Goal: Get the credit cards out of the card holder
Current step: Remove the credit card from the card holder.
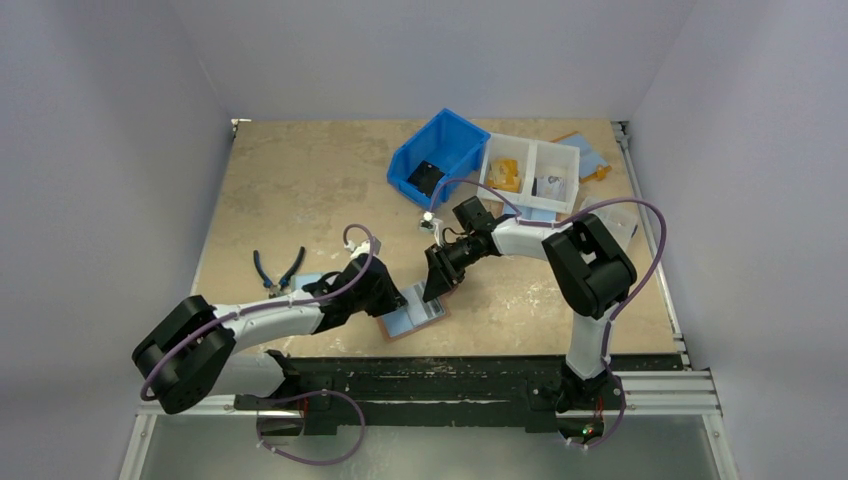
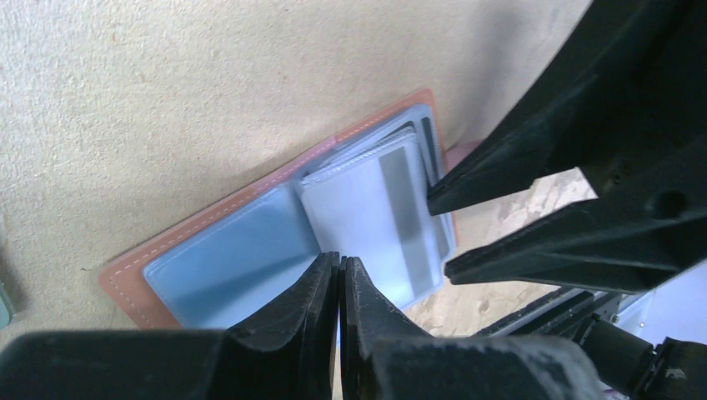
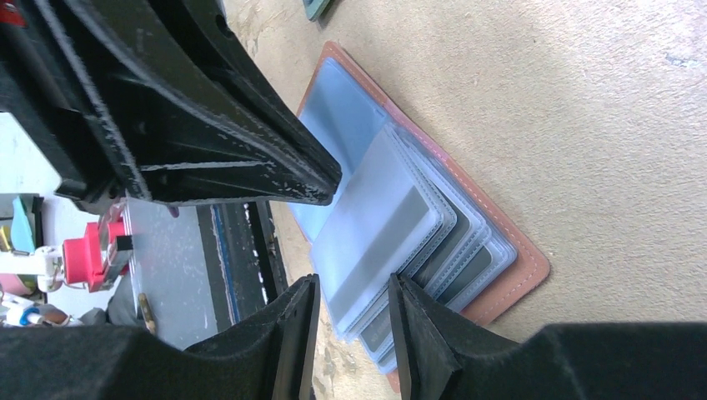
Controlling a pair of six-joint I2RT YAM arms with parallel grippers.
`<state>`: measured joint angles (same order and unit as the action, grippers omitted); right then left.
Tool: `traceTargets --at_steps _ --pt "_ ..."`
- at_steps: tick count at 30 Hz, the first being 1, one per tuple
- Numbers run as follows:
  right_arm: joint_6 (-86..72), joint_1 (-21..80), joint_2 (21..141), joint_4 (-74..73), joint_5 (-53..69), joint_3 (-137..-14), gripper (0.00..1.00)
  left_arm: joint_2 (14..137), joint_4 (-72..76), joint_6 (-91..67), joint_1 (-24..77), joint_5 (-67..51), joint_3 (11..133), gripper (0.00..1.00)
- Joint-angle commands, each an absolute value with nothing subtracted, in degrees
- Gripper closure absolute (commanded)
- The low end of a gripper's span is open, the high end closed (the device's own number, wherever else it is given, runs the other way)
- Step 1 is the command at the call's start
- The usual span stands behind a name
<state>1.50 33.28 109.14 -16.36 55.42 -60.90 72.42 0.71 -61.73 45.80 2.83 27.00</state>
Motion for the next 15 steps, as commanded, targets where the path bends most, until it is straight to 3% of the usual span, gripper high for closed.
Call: traceTargets --at_steps 1,5,9,15 --pt "3.96 33.58 109.75 -17.85 52.44 -62.13 0.55 74.84 1.96 -62.41 45.47 2.91 27.82 0.93" --pt "6.98 33.38 109.23 -20.57 52.91 -63.50 0.53 76.41 0.98 -61.94 45.50 3.46 28.44 0.97" --pt "12.16 32.10 107.13 -25.95 53.67 -65.69 0.44 76.63 0.55 -61.87 45.51 4.20 27.88 0.99" --pt "18.55 31.63 103.64 -29.65 54.81 -65.45 0.44 78.89 2.75 -62.05 45.45 3.44 27.47 1.00"
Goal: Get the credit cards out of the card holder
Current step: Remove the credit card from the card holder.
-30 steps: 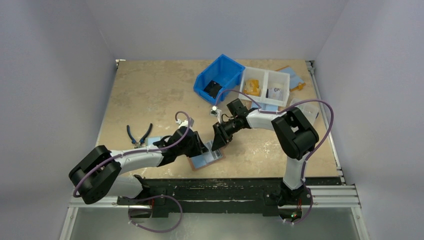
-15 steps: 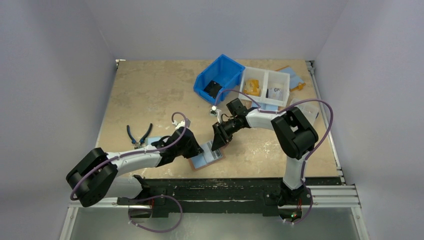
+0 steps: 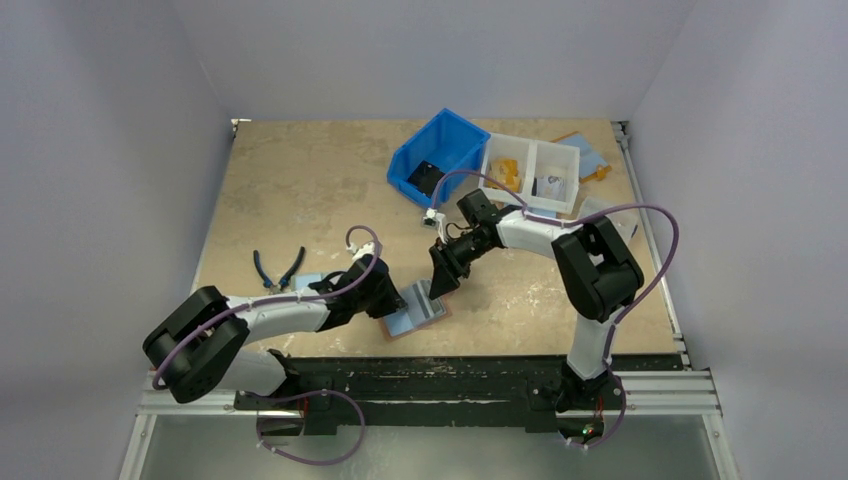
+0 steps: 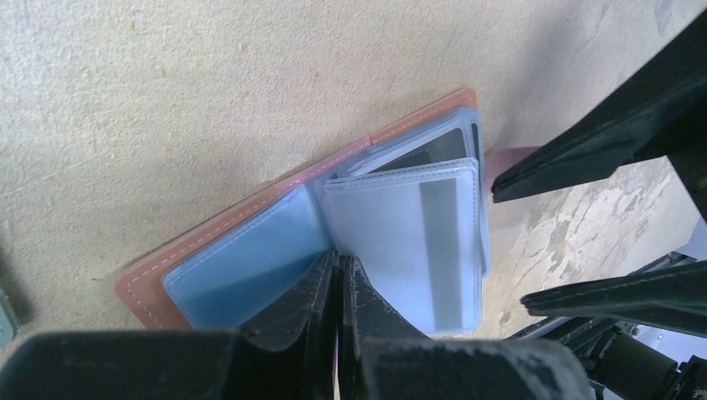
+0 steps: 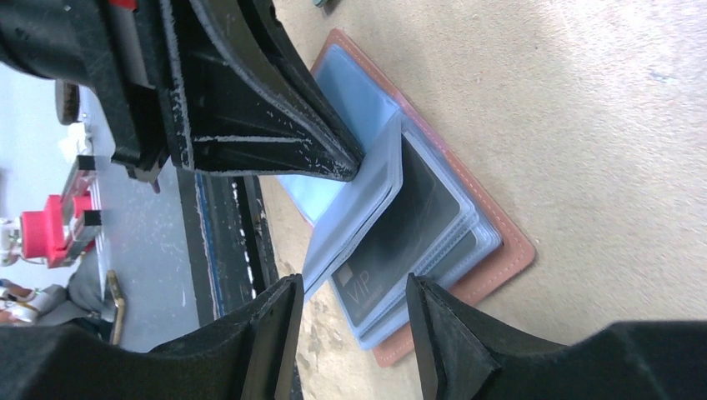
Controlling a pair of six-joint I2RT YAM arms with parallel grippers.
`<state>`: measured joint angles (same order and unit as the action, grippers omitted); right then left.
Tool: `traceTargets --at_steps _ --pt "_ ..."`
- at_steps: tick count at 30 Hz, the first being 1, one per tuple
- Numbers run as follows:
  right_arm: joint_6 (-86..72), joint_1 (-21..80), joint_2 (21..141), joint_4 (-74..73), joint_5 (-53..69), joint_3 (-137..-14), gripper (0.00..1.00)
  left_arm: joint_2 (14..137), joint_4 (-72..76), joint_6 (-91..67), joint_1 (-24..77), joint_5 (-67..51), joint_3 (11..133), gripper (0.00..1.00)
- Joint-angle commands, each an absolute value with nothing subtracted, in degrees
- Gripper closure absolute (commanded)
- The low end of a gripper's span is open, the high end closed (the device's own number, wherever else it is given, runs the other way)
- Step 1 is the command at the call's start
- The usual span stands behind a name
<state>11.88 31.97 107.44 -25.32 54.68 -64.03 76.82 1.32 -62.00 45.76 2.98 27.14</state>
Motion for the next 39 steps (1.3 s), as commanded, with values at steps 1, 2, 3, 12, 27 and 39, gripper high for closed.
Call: traceTargets --at_steps 1,2,3,12,27,39 --pt "19.27 31.64 103.61 -30.32 54.88 -65.55 0.44 79.22 3.19 -62.05 45.51 3.17 27.45 1.00" --pt "19.56 31.64 103.62 -30.66 55.11 -65.56 0.44 79.41 3.39 -62.05 45.48 3.07 27.48 1.00" --pt "20.04 31.63 103.73 -31.12 55.66 -65.64 0.45 79.55 3.61 -62.05 45.47 2.95 27.43 1.00" --pt "21.57 32.30 105.12 -33.37 61.38 -66.21 0.50 79.86 4.70 -62.10 45.46 2.52 27.25 1.00" --pt "16.04 33.72 107.51 -29.39 58.54 -65.79 0.50 80.33 5.88 -62.14 45.50 1.89 27.25 1.00" --pt "12.62 33.84 108.35 -26.98 53.50 -65.00 0.48 79.98 6.44 -61.96 45.51 1.52 27.22 1.00"
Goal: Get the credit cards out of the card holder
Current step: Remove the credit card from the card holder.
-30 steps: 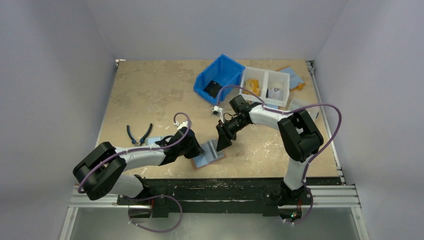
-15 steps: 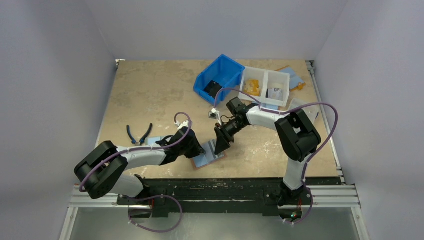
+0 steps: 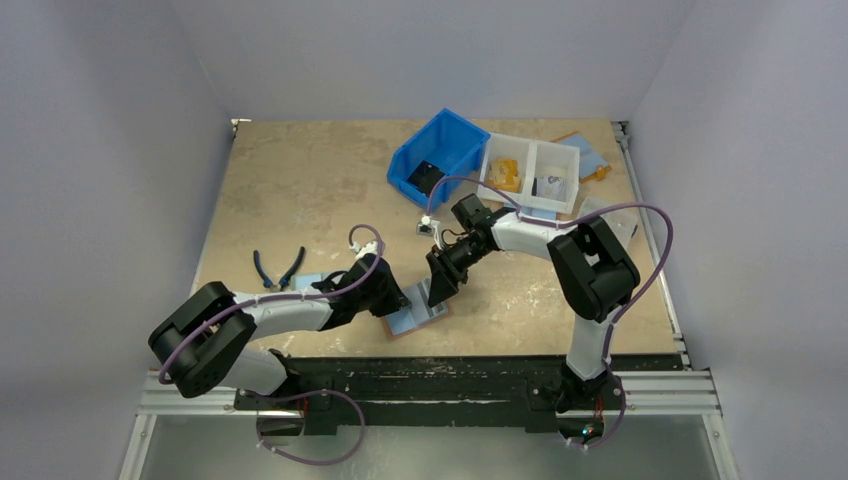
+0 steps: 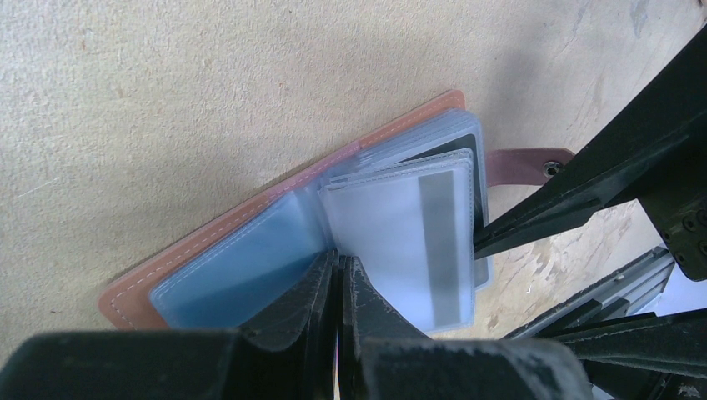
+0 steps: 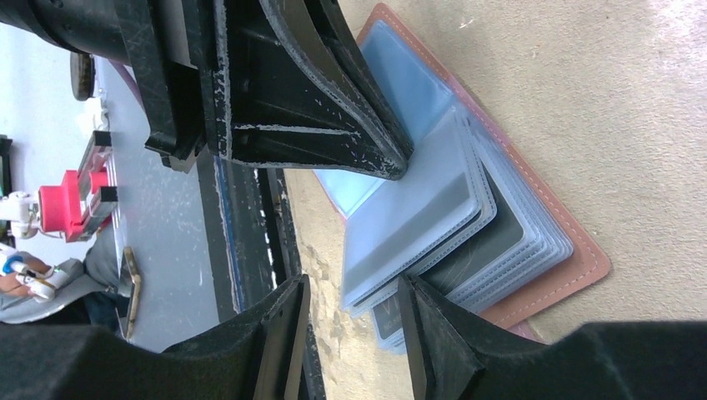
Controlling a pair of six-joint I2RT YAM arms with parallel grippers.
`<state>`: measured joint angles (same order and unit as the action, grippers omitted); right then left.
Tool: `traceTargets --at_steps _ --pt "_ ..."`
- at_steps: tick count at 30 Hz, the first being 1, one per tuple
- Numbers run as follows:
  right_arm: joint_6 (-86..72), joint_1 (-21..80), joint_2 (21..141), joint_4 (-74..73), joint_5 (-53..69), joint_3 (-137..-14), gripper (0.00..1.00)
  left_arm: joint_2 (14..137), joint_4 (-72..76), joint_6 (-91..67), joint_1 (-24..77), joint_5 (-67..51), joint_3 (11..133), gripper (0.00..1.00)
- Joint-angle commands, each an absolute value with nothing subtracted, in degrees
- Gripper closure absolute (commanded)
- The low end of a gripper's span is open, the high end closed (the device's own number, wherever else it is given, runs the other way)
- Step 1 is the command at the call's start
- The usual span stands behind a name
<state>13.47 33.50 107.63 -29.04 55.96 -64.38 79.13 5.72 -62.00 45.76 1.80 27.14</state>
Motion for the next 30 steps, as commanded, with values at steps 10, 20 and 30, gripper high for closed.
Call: traceTargets --at_steps 10,20,30 --pt "12.04 34.82 108.54 -26.50 51.33 -64.95 0.45 79.89 7.59 -62.14 45.52 0.81 26.81 1.00" --pt "13.26 35.42 108.46 -27.58 54.32 -65.55 0.69 79.11 9.31 -62.24 45.48 0.26 26.39 0.99" --pt "15.16 33.46 103.99 -28.65 53.06 -66.18 1.00 79.44 18.36 -61.26 44.54 -5.95 27.37 0.64"
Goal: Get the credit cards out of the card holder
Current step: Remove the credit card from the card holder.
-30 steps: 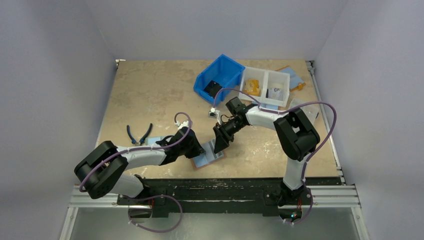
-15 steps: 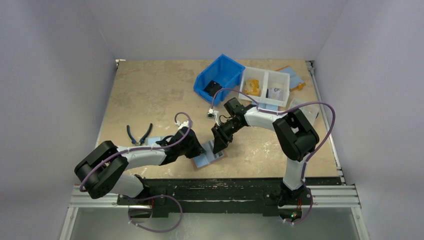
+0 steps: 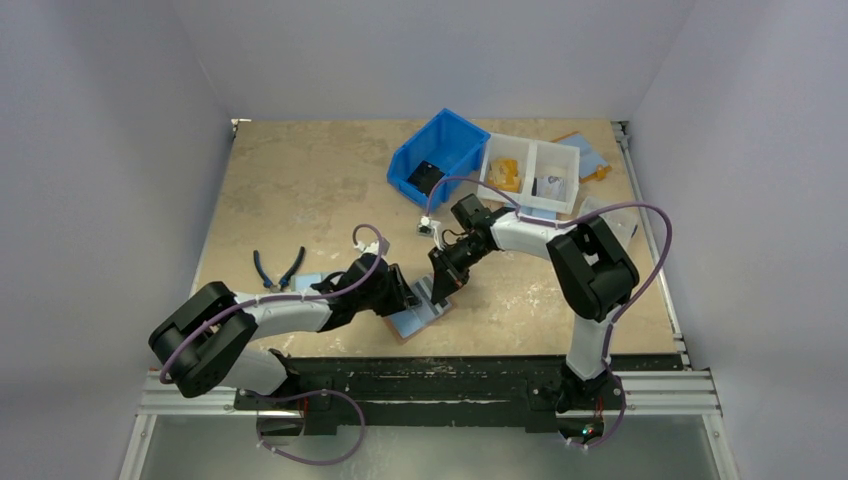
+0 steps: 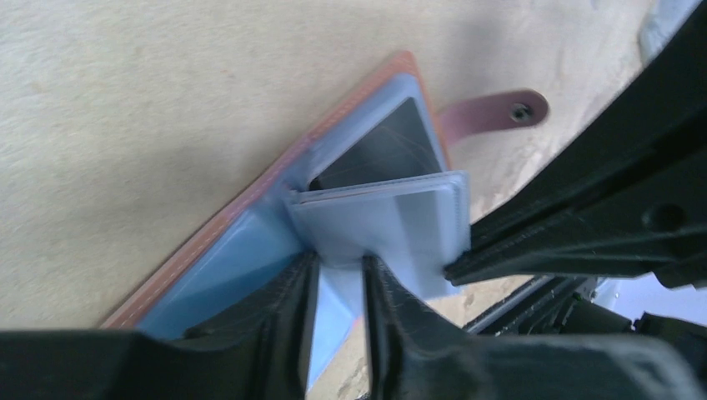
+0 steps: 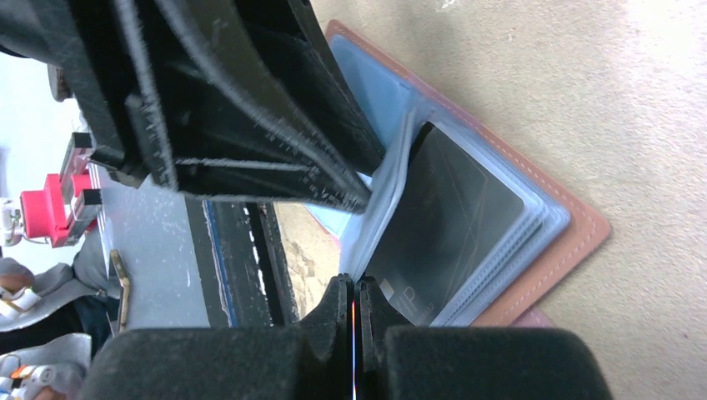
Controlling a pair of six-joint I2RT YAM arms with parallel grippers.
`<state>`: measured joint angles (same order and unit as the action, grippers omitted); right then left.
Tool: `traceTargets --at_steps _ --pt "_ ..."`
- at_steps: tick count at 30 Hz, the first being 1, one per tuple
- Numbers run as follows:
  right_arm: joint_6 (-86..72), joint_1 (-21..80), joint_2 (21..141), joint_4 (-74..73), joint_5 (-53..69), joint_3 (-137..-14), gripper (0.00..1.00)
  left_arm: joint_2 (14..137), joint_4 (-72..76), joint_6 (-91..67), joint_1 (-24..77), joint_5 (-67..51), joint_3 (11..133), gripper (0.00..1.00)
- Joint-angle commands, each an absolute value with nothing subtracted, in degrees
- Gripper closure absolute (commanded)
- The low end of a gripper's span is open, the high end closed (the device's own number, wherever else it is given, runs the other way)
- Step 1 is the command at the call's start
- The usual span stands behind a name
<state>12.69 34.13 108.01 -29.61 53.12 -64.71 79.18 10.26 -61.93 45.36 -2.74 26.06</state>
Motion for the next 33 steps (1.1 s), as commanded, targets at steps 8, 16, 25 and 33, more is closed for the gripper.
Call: traceTargets --at_steps 8,16,25,33 --pt "14.43 26.16 99.70 -27.36 53.88 -63.72 1.00 86.57 27.40 -63.21 43.38 -11.92 32.51 0.44" --pt "13.48 25.16 99.98 -26.42 54.27 -62.89 1.00 90.64 32.64 -65.04 42.90 -11.85 34.39 0.36" --pt "11.77 25.10 102.84 -25.36 56.09 -62.40 1.00 86.33 27.77 -65.83 41.91 -3.73 30.92 0.32" --pt "10.99 25.39 105.07 -24.88 59.05 -62.82 0.98 83.66 27.65 -67.19 41.14 -0.62 28.68 0.29"
